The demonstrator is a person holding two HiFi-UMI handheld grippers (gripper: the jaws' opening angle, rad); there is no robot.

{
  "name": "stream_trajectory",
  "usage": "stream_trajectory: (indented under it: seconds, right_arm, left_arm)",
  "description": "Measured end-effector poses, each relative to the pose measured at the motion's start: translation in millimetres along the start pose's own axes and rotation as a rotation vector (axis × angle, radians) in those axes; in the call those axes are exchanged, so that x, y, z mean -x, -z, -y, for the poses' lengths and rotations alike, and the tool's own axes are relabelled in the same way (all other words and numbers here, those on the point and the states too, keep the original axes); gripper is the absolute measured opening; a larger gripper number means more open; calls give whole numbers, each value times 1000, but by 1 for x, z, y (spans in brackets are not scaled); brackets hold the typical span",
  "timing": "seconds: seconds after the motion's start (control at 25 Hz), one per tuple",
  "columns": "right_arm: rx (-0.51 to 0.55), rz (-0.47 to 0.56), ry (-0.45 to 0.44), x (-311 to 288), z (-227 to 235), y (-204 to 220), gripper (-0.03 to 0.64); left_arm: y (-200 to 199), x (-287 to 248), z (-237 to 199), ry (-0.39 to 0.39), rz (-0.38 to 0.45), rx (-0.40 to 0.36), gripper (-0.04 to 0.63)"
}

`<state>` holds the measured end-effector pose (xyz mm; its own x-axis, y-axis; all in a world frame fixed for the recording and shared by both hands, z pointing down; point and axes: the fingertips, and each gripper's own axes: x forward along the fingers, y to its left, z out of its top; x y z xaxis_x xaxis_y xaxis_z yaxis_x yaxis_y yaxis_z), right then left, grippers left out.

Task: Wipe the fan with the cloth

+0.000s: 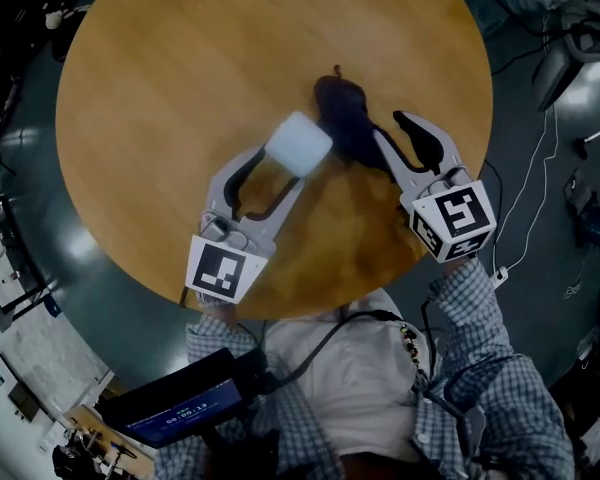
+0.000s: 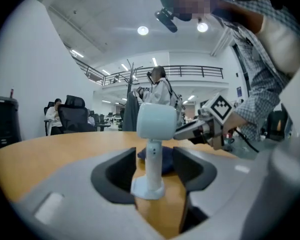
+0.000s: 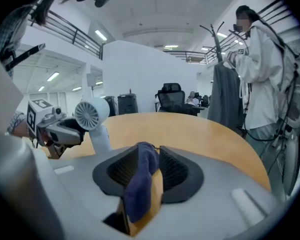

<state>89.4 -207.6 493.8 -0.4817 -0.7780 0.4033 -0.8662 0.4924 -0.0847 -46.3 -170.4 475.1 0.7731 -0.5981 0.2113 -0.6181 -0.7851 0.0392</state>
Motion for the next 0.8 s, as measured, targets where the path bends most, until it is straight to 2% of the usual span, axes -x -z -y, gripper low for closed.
stream_trajectory:
  seconds: [0.12, 0.2, 0.28, 0.32, 0.56, 0.8]
  right_arm:
    - [-85, 73, 64, 25, 4, -11, 16]
    - [-115, 98, 83, 40, -1, -15, 3]
    - [-123, 115, 81, 54, -13, -20, 3]
    - [-123, 119, 81, 60, -20, -21, 3]
    - [-134, 92, 96, 92, -57, -9, 3]
    - [-135, 71, 85, 144, -67, 16, 3]
  left_arm:
    - [-5, 22, 8, -3, -17, 20, 202]
    - [-14, 36, 11, -15, -12, 21, 141]
    - [-21, 47, 13, -22, -6, -4, 30]
    - [-23, 53, 16, -20, -7, -11, 2]
    - [-33, 83, 33, -14, 15, 7, 0]
    - [-40, 89, 83, -22, 37, -10, 0]
